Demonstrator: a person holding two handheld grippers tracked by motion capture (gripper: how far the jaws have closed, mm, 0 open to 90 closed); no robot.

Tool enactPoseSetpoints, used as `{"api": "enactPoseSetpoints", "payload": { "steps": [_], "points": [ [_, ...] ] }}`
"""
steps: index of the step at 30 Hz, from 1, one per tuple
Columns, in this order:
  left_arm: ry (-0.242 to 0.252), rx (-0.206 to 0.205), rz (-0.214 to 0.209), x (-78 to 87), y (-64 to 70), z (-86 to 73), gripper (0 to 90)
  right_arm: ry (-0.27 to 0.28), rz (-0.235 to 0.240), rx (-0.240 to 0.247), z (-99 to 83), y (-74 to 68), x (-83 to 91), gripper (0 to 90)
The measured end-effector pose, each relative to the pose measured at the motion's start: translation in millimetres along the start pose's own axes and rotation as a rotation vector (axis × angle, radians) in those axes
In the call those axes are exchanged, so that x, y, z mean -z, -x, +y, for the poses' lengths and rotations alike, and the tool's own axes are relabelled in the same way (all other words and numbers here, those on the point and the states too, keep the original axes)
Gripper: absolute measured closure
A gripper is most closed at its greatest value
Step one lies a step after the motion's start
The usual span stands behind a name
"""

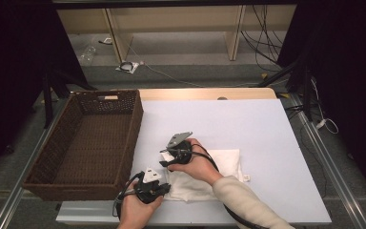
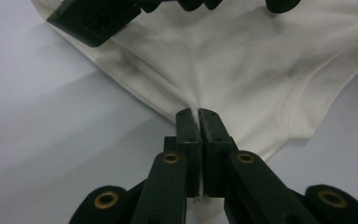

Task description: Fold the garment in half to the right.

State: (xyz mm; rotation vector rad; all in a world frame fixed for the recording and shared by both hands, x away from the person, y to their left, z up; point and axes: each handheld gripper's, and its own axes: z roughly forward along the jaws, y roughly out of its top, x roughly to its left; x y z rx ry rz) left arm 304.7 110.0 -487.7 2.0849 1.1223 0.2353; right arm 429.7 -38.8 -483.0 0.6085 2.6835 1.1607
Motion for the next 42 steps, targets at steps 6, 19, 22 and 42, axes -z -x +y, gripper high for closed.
{"api": "enactPoseSetpoints", "payload": {
  "steps": [6,19,22,42],
  "points": [
    [-0.002,0.005,-0.001,-0.7,-0.7,-0.2,87.0,-0.060,-0.032,0.045,2.4,-2.3,-10.1,45.5],
    [-0.002,0.007,0.002,-2.8,-1.5,0.5,87.0,-0.079,-0.117,0.100,3.4,-5.5,-11.7,71.7],
    [-0.002,0.008,0.003,-2.9,-1.9,0.9,87.0,-0.089,-0.125,0.091,5.0,-7.3,-11.8,77.1],
    [0.024,0.012,0.003,0.9,-2.6,2.6,87.2,-0.062,-0.143,0.087,5.6,-7.8,-11.8,85.3]
  ]
}}
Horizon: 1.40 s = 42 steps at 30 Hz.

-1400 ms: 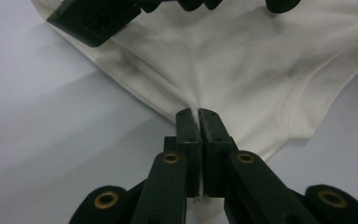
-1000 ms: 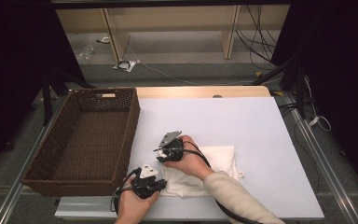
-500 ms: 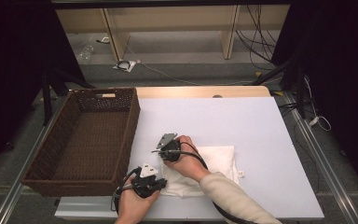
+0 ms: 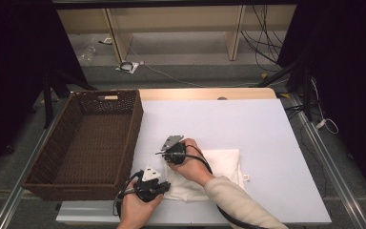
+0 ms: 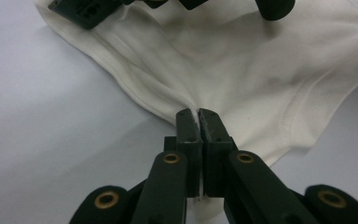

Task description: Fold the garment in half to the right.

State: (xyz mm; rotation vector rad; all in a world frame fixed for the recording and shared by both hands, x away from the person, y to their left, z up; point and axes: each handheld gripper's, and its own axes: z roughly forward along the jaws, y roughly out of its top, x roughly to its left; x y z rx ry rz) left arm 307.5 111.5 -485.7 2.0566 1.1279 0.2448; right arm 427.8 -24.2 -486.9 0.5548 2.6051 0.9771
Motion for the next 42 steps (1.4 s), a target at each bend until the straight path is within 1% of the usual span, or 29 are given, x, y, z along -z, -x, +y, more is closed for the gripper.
{"api": "enactPoseSetpoints", "payload": {
  "steps": [2,3,5,6,7,8,9,10,12,13,14,19,22,23,27,33,37,42],
  "points": [
    [0.006,0.000,0.001,2.0,0.6,0.7,87.2,0.001,0.009,-0.021,1.2,-0.4,1.1,85.5],
    [0.008,0.000,0.002,2.8,1.1,0.9,87.2,0.009,0.013,-0.016,1.6,0.3,1.4,85.6],
    [0.011,-0.005,0.002,4.4,1.5,1.3,87.2,0.018,0.023,-0.030,3.4,0.5,3.2,85.6],
    [0.012,-0.005,0.002,5.7,1.6,1.6,87.2,0.025,0.026,-0.017,4.1,1.2,3.5,85.7],
    [0.015,-0.001,0.000,6.8,1.9,2.2,87.2,0.026,0.032,-0.033,6.0,0.2,5.1,85.6],
    [0.017,-0.004,0.001,7.6,1.9,2.9,87.2,0.032,0.034,-0.019,6.8,0.8,5.7,85.6],
    [0.020,-0.002,0.002,9.0,2.3,3.6,87.2,0.032,0.037,-0.024,8.0,0.8,6.7,85.7],
    [0.025,-0.007,0.006,11.1,2.2,4.5,87.2,0.045,0.037,-0.032,9.4,0.8,7.2,85.6],
    [0.030,-0.001,0.004,13.8,1.7,5.3,87.2,0.055,0.045,-0.042,12.3,1.2,9.7,85.6],
    [0.033,0.000,0.003,15.4,1.3,5.7,87.2,0.060,0.049,-0.035,12.8,1.9,10.2,85.6],
    [0.037,0.003,0.004,17.0,1.2,6.1,87.2,0.064,0.053,-0.042,13.8,1.7,10.9,85.6],
    [0.054,0.004,0.002,24.1,0.7,8.2,87.2,0.099,0.066,-0.048,18.6,2.7,15.4,85.6],
    [0.058,0.004,0.002,27.7,-0.3,9.5,87.2,0.108,0.069,-0.054,20.9,2.9,17.7,85.6],
    [0.060,0.008,0.001,28.8,-0.6,9.8,87.2,0.122,0.065,-0.050,21.7,3.0,17.9,85.6],
    [0.073,0.007,0.003,32.4,-2.0,10.4,87.2,0.131,0.072,-0.056,25.0,3.2,21.2,85.6],
    [0.078,0.003,0.007,35.0,-1.0,10.9,87.2,0.146,0.074,-0.062,27.7,3.0,23.8,85.6],
    [0.086,0.000,0.019,37.2,1.0,11.5,87.2,0.158,0.074,-0.061,28.7,2.9,24.9,85.6],
    [0.088,-0.016,0.043,40.1,2.8,12.5,87.2,0.167,0.070,-0.060,30.8,2.1,26.5,85.6]
  ]
}}
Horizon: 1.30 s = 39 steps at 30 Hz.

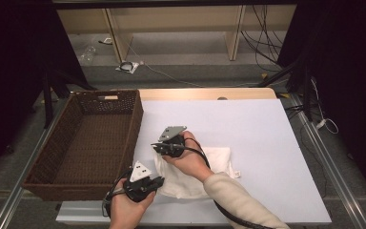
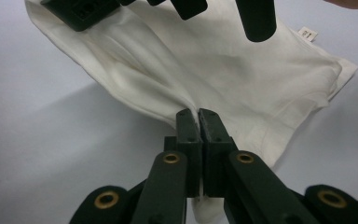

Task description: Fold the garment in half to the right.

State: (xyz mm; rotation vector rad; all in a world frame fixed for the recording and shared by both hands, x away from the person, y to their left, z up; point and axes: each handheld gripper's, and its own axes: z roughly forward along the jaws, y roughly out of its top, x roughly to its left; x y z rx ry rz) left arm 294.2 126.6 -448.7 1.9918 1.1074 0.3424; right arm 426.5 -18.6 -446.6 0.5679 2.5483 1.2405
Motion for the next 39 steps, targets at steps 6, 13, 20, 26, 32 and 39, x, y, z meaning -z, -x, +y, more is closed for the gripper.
{"api": "enactPoseSetpoints", "payload": {
  "steps": [6,13,20,26,32,39],
  "points": [
    [0.006,-0.007,0.007,2.5,0.4,1.5,87.2,0.014,-0.001,0.002,1.9,0.2,1.3,85.6],
    [0.011,-0.007,0.015,5.9,-0.8,1.9,87.2,0.027,0.004,-0.003,4.4,-0.2,2.2,85.6],
    [0.014,0.000,0.022,9.6,-3.2,1.2,87.2,0.041,0.009,0.001,7.8,-1.6,1.3,85.6],
    [0.015,0.004,0.024,11.8,-4.2,0.2,87.2,0.047,0.012,-0.001,9.5,-3.5,0.5,85.6],
    [0.017,0.003,0.029,13.1,-5.4,-0.2,87.2,0.052,0.015,0.002,10.7,-3.5,0.6,85.6],
    [0.021,0.009,0.032,14.8,-6.8,-1.0,87.2,0.062,0.017,-0.001,12.2,-4.4,0.8,85.6]
  ]
}}
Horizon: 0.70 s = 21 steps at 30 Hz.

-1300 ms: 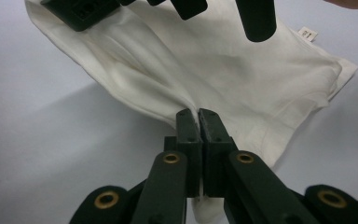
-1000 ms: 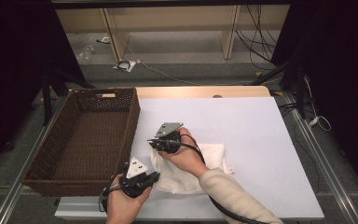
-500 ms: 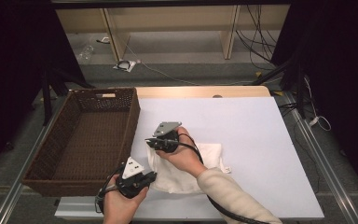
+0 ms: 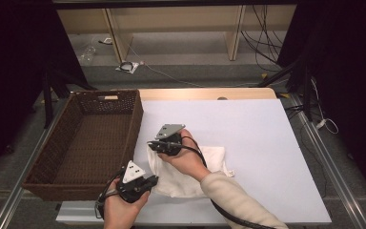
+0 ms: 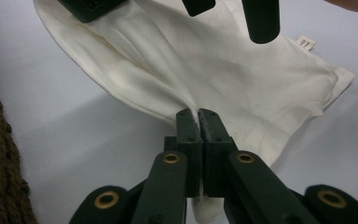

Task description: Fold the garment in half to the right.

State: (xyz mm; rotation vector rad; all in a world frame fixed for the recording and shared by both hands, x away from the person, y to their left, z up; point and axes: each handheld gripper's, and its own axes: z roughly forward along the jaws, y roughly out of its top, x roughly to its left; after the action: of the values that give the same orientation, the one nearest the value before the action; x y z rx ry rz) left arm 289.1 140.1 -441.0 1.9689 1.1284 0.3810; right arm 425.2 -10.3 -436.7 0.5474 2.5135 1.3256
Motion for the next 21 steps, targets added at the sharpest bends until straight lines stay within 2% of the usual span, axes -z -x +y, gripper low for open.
{"api": "enactPoseSetpoints", "payload": {
  "steps": [21],
  "points": [
    [0.006,0.008,-0.002,-5.0,1.1,-0.6,87.2,0.009,-0.007,-0.003,-3.6,2.5,0.3,85.5]
  ]
}}
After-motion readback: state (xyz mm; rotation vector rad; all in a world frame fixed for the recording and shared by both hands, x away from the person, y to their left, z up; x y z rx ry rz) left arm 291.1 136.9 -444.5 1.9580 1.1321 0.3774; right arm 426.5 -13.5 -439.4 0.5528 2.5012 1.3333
